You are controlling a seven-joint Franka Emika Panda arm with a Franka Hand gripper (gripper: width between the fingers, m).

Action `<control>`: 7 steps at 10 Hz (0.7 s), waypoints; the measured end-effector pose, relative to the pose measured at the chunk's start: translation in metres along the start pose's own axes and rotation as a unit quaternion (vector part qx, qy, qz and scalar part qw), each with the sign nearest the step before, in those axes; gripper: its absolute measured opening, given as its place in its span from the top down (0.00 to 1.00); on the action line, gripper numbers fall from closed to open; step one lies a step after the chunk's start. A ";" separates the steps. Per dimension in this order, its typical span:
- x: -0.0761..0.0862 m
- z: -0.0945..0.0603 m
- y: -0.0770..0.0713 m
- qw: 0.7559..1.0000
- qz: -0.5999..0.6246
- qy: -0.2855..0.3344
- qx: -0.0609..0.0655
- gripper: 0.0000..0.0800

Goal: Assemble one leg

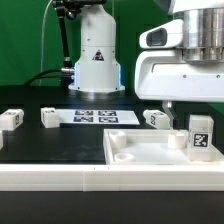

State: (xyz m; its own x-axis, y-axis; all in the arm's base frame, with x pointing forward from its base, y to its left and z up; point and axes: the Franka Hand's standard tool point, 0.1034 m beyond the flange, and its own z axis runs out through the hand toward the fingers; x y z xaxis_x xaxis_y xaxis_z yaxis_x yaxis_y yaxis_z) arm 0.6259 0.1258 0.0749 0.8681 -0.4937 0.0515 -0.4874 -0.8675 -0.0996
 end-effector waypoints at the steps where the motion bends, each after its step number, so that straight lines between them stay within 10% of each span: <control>1: 0.000 0.000 0.000 0.999 -0.047 0.001 -0.002 0.19; 3: 0.001 0.000 0.002 0.997 -0.073 0.001 -0.003 0.19; 5: 0.001 0.001 0.002 0.997 -0.073 0.001 -0.004 0.55; 7: 0.003 0.002 0.006 0.997 -0.071 0.001 -0.006 0.63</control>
Offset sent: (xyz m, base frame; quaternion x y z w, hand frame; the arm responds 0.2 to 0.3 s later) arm 0.0000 0.0000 0.0000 0.0000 0.0000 0.0000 1.0000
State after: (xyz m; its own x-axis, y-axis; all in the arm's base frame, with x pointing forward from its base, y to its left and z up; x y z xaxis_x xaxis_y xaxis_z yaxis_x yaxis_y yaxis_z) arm 0.6262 0.1192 0.0728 0.9280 -0.3666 0.0666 -0.3613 -0.9290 -0.0800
